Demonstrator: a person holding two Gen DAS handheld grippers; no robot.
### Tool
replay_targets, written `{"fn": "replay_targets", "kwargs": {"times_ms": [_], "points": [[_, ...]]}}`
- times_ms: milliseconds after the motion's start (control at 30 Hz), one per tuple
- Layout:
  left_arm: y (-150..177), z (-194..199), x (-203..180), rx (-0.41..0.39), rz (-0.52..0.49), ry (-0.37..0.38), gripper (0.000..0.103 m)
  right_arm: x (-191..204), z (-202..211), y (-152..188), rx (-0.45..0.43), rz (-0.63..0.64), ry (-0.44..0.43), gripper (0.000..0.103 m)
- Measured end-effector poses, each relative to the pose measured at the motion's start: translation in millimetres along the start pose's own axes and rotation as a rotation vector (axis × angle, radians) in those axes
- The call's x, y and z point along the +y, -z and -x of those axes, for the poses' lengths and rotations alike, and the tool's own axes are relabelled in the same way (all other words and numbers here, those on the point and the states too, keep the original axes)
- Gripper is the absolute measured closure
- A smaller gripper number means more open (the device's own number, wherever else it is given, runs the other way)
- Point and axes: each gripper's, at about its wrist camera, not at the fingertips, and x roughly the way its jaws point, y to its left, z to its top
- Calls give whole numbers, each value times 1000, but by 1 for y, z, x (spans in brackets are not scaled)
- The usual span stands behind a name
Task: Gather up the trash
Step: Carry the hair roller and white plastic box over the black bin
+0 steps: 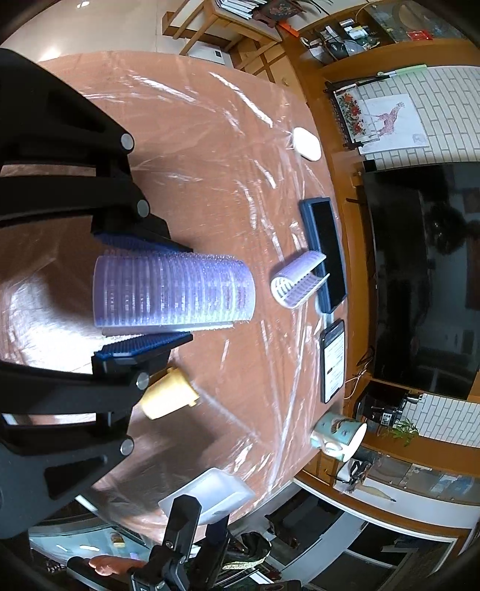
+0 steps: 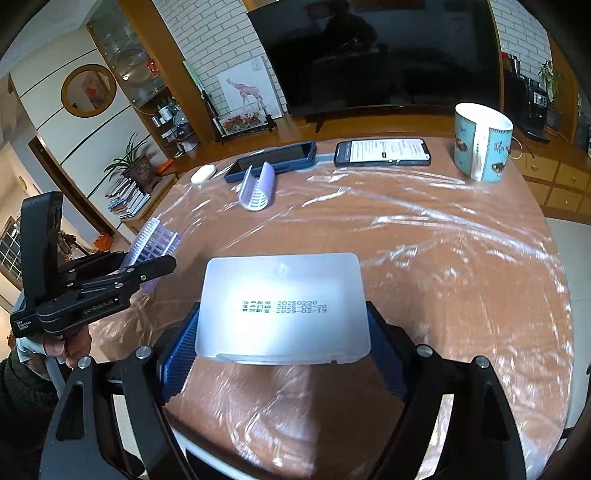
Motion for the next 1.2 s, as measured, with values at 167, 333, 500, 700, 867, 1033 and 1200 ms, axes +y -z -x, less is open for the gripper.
{"fn": "replay_targets", "kwargs": {"times_ms": [167,333,500,700,867,1033,1200], "points": [[15,8,-4,5,7,10,62,8,9,15,13,1,-27,22],[28,18,-9,3,6,20,62,17,20,29,20,21,-46,22],[41,27,-16,5,-7,24,62,25,30,42,30,36,-61,22],[60,35,-25,15,-28,38,62,31,37,62,56,51,-71,22],[76,43,-30,20,-35,60,62,33,39,77,78,44,-86,22],[88,49,-33,33,-29,72,62,38,42,90,95,62,-91,22],[104,54,-40,52,-47,81,62,43,45,100,110,76,-107,22]]}}
